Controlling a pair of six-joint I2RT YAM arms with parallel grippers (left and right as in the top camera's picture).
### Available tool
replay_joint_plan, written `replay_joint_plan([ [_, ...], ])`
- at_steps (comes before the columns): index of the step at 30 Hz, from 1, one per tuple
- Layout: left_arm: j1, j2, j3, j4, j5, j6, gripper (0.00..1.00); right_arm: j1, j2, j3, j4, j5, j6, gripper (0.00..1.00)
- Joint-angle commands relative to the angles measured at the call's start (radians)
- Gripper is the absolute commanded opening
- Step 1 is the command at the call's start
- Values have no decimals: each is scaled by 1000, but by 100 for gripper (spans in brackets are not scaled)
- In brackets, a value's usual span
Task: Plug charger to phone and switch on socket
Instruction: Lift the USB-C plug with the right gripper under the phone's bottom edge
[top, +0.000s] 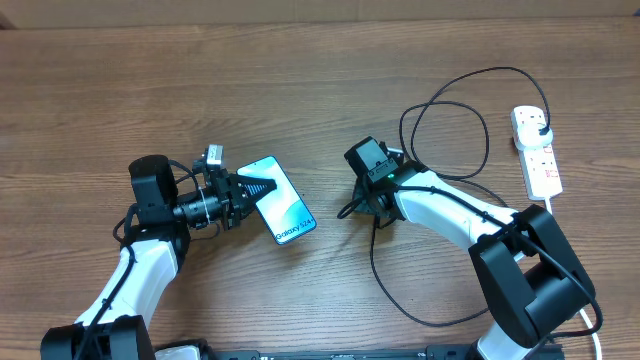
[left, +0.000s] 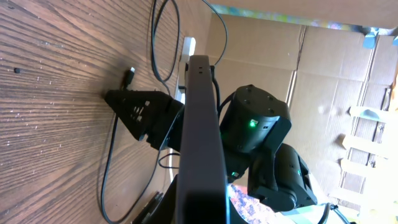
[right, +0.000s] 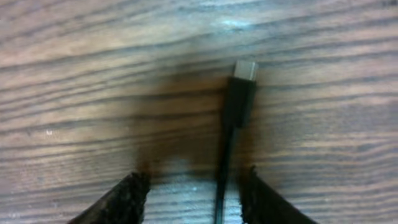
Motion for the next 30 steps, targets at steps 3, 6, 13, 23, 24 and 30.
replay_joint_plan([
  [3, -2, 0, 14, 4, 37, 3, 4, -8, 26, 13, -10, 1, 5, 31],
  [6, -2, 0, 14, 4, 50, 4, 4, -20, 28, 13, -2, 1, 4, 8],
  [13, -2, 0, 14, 4, 41, 4, 4, -44, 24, 57, -28, -25, -53, 4],
  [23, -2, 0, 14, 193, 218, -6, 4, -45, -248, 203, -281, -352, -339, 4],
  [24, -2, 0, 14, 231, 223, -29, 4, -45, -299, 203, -307, -381, -361, 4],
  [30, -13, 0, 27, 463, 217, -187, 4, -15, -636, 191, -529, -453, -401, 4],
])
